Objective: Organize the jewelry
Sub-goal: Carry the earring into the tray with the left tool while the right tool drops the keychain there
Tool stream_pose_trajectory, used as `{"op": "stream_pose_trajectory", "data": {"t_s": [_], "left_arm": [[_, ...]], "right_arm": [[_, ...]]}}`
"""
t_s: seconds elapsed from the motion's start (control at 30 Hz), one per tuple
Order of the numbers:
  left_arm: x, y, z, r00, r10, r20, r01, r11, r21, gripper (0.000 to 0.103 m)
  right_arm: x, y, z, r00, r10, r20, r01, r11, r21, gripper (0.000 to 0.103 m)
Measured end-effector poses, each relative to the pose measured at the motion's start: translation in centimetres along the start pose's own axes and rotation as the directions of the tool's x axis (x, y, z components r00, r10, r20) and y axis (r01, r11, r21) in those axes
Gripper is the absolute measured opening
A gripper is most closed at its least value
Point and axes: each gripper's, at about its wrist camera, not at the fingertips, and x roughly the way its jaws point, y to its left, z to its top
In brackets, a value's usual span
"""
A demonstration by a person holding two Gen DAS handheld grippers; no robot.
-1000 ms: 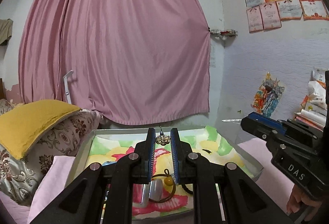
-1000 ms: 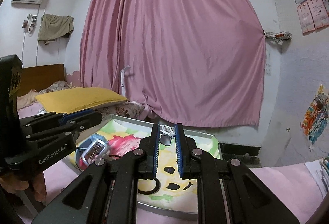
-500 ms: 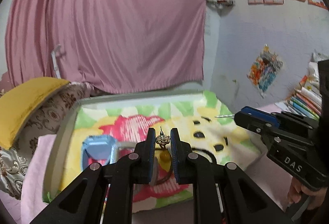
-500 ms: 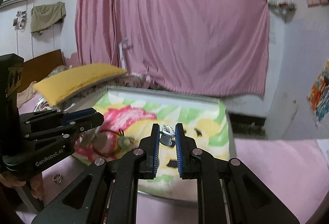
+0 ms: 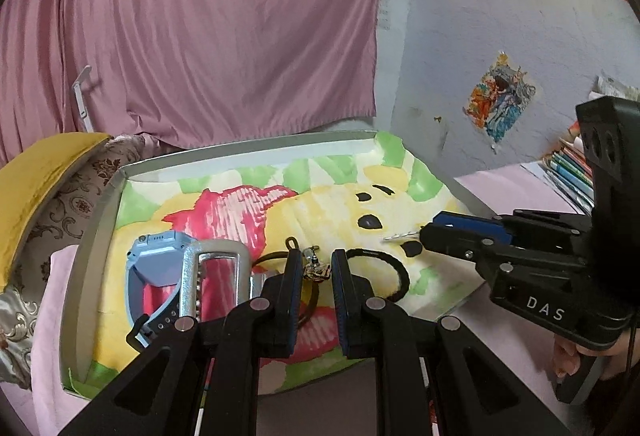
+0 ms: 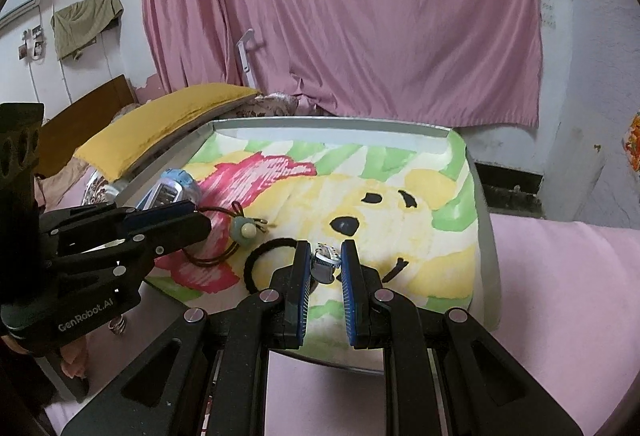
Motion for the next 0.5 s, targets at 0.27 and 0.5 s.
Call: {"op": "stream_pose_trajectory", "data": {"t_s": [0.27,0.5], "left_arm": [[0.6,-0.2,0.0,0.998,-0.020,-0.062,0.021,1.000,0.015,0.014],[1.5,-0.1,-0.1,0.992,-0.008,-0.129,0.011,1.000,0.023,0.014]], "right_arm": [[0.5,-0.4,-0.2,0.998,0.035,-0.049,-0.034,0.999,0.039,0.014],[0.8,-0.7,-0.2,0.997,0.034,-0.062,-0.030,0.997,0.065,0.014]]}}
